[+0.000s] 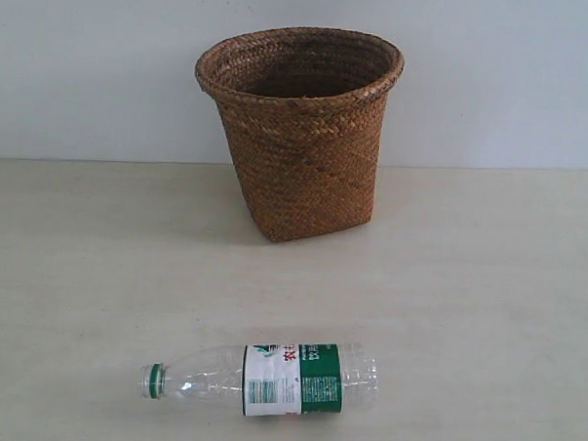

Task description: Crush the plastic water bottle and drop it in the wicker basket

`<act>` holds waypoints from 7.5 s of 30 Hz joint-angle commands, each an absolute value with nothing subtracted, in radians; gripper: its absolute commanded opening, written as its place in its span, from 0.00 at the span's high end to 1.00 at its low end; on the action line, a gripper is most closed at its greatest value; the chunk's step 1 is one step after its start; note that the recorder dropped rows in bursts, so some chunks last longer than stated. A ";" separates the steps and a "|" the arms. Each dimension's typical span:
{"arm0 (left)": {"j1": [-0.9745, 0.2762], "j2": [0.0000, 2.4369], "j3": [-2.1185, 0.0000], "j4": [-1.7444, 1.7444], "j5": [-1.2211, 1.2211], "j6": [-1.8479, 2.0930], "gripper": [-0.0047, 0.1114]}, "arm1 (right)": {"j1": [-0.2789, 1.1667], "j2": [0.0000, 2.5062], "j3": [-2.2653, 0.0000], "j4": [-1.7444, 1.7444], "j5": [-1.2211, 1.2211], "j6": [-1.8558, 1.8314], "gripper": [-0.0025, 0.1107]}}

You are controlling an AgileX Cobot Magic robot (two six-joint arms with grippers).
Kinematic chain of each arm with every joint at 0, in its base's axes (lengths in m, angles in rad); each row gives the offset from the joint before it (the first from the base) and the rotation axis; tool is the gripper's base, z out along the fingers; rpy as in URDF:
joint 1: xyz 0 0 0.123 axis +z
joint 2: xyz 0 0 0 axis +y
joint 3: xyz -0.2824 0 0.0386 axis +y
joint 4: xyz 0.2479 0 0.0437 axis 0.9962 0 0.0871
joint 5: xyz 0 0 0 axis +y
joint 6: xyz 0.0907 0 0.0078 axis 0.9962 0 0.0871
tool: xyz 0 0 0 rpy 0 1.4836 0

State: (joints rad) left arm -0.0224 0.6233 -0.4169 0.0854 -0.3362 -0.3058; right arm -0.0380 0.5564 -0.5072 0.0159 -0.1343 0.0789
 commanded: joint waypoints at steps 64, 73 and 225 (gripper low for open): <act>-0.362 1.811 -0.930 -0.595 0.700 1.758 0.46 | 0.393 1.687 -1.072 0.683 0.786 -1.163 0.98; -0.362 1.854 -0.930 -0.614 0.654 1.788 0.47 | 0.393 1.687 -1.072 0.718 0.782 -1.172 0.98; -0.362 1.890 -0.930 -0.612 0.692 1.665 0.92 | 0.536 2.243 -1.388 0.285 1.068 -0.703 0.98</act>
State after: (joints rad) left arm -0.3656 1.8937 -0.9351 -0.6078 0.6937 1.6893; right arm 0.5575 2.1802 -1.4237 0.4464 1.1271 -0.7182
